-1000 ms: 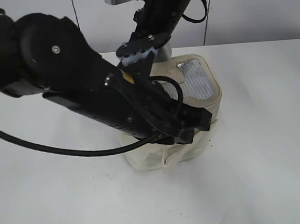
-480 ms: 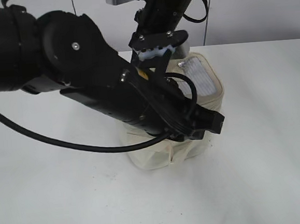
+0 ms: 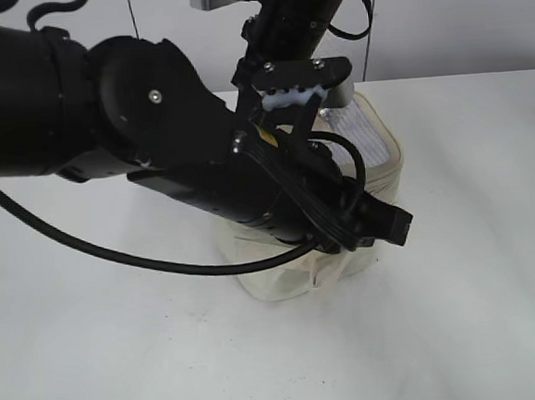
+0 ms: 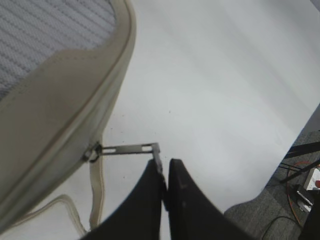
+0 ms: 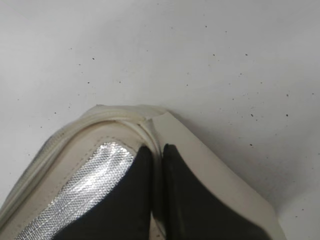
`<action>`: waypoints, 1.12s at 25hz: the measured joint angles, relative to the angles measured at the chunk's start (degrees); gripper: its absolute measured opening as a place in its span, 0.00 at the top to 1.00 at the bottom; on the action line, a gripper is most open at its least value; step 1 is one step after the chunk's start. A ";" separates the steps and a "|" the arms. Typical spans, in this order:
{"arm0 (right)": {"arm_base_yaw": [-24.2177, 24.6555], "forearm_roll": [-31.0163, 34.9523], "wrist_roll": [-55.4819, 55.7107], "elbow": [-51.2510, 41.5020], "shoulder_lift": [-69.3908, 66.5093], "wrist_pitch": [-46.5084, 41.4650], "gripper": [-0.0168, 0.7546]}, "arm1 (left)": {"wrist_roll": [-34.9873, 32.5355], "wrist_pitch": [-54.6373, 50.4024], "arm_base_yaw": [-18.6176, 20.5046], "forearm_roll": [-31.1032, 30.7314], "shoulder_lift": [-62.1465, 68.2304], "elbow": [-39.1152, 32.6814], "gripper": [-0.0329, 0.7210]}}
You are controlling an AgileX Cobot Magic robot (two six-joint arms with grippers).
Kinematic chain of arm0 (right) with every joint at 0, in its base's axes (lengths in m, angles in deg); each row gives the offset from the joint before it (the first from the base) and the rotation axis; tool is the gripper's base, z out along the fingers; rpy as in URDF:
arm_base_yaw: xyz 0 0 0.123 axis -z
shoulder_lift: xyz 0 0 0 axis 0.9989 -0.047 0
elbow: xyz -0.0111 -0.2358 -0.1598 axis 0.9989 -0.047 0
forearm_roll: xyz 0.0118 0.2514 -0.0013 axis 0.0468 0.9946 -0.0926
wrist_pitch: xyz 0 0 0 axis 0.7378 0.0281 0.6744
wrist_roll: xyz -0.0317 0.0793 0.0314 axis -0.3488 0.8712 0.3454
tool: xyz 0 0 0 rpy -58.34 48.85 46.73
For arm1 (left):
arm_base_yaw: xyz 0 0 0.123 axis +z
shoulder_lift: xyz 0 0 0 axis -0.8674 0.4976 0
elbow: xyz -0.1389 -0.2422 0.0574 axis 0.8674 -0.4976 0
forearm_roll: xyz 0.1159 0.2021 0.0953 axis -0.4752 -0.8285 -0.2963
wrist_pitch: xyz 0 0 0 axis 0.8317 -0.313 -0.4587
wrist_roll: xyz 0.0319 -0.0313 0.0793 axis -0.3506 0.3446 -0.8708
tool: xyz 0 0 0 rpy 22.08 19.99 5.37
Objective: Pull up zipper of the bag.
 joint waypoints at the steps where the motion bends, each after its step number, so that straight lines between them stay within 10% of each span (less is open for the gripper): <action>1: 0.00 0.00 0.00 0.00 0.00 0.00 0.94 | 0.00 -0.20 -0.01 -0.67 -0.07 0.00 0.96; 9: 0.00 -0.06 2.89 0.00 0.00 0.00 0.89 | -0.19 -5.62 0.96 -7.47 -4.19 0.00 0.88; 18: 0.00 2.46 9.28 1.09 1.02 0.64 0.37 | -0.63 -12.90 7.66 -5.80 -10.57 0.63 0.42; 28: 3.63 -6.50 12.83 1.16 4.01 0.64 0.33 | -0.63 -9.21 19.75 -9.10 -12.46 0.81 0.38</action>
